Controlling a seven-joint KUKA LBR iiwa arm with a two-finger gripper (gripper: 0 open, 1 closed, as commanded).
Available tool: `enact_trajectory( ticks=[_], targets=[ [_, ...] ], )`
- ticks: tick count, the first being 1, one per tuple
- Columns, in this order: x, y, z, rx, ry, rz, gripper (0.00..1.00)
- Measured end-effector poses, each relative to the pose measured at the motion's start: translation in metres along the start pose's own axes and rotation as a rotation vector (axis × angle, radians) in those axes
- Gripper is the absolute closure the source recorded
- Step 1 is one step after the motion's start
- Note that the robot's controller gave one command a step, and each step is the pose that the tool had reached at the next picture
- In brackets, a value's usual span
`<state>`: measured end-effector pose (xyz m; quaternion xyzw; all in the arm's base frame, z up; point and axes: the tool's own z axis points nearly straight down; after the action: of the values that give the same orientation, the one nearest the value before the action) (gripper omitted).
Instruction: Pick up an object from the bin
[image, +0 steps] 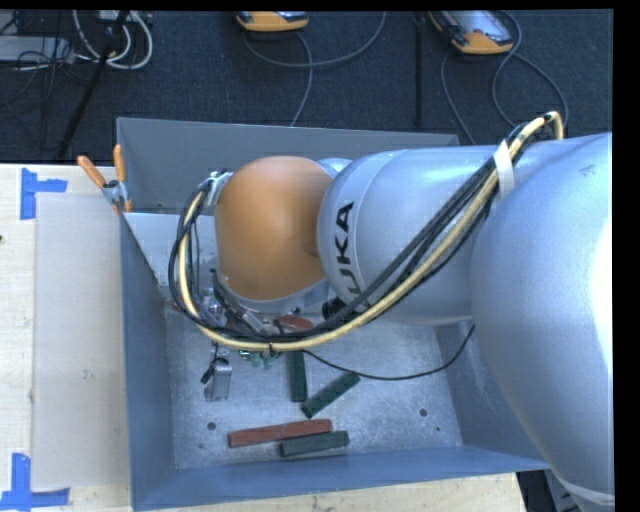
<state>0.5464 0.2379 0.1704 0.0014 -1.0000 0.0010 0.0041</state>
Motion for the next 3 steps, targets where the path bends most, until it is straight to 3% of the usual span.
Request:
enact_trajectory(
  ticks=[1, 2, 3],
  targets=[
    [-0.048, -0.044, -0.025, 0.0, -0.013, -0.217, 0.0],
    [-0.001, -0.099, 0.039, 0.001, -0.002, -0.394, 0.0],
    [0.047, -0.115, 0.095, 0.0, 0.002, -0.375, 0.0]
  ],
)
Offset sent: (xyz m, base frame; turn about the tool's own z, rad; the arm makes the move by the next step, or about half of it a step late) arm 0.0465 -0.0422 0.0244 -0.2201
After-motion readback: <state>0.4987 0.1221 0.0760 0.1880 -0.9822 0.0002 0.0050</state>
